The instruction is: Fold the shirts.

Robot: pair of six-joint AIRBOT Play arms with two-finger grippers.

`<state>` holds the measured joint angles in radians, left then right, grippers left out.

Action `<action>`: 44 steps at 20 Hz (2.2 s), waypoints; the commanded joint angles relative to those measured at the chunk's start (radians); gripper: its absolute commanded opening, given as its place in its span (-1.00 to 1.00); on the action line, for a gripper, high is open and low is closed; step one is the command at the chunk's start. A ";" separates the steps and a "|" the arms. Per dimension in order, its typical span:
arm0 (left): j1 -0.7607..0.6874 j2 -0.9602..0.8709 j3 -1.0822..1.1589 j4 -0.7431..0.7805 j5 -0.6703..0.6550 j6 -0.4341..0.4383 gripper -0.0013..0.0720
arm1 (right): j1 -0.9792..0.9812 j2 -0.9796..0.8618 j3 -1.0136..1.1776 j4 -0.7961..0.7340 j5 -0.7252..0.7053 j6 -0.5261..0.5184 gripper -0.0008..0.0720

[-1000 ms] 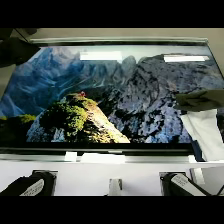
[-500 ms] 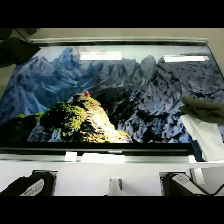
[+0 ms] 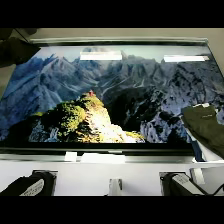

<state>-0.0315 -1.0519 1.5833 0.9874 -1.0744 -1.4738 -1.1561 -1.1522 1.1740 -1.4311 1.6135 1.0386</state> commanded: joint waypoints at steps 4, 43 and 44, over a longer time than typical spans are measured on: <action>0.000 -0.002 0.000 0.000 0.028 -0.001 -0.87 | 0.000 0.001 0.018 0.140 -0.207 0.032 -0.90; -0.407 -0.390 0.085 0.783 -0.558 -0.380 0.95 | 0.948 -0.370 0.528 0.023 -0.327 0.001 0.90; -0.412 -0.360 0.028 0.782 -0.539 -0.380 0.94 | 0.948 -0.370 0.528 0.023 -0.352 0.001 0.90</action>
<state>-0.4057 -1.4670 1.7115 1.7245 -1.6417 -1.8454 -0.2104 -1.5204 1.7012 -1.4071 1.3510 1.0389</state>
